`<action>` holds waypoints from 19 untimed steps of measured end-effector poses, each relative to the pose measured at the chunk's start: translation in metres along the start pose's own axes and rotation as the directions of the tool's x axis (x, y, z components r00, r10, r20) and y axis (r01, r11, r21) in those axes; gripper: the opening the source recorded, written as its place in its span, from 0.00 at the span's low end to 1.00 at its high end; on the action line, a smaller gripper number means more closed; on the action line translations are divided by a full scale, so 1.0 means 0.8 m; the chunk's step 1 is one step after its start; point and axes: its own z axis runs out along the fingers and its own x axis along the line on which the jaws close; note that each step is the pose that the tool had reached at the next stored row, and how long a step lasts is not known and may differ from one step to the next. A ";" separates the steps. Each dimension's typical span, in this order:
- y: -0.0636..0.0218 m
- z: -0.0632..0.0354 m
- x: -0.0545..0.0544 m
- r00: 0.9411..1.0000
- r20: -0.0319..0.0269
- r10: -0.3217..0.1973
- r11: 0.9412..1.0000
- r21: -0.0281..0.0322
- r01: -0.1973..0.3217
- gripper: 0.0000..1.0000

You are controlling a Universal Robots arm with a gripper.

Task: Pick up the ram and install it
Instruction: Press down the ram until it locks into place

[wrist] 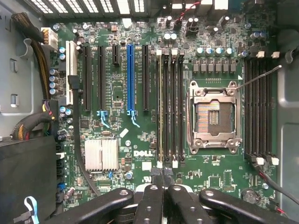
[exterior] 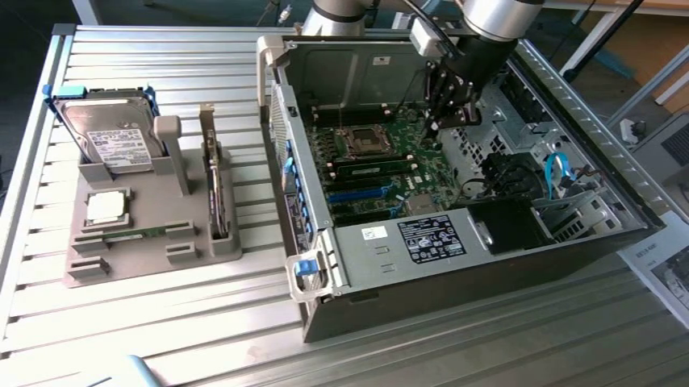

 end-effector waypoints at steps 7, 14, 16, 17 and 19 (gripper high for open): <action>-0.001 0.018 0.000 1.000 -0.012 0.000 1.000 0.000 0.000 0.10; -0.001 0.034 0.000 1.000 -0.022 0.001 1.000 0.001 -0.001 0.10; -0.001 0.038 0.000 1.000 -0.025 0.001 1.000 0.001 -0.001 0.10; -0.001 0.041 0.000 1.000 -0.026 0.001 1.000 0.001 -0.001 0.10; -0.001 0.045 0.000 1.000 -0.028 0.001 1.000 0.001 -0.001 0.10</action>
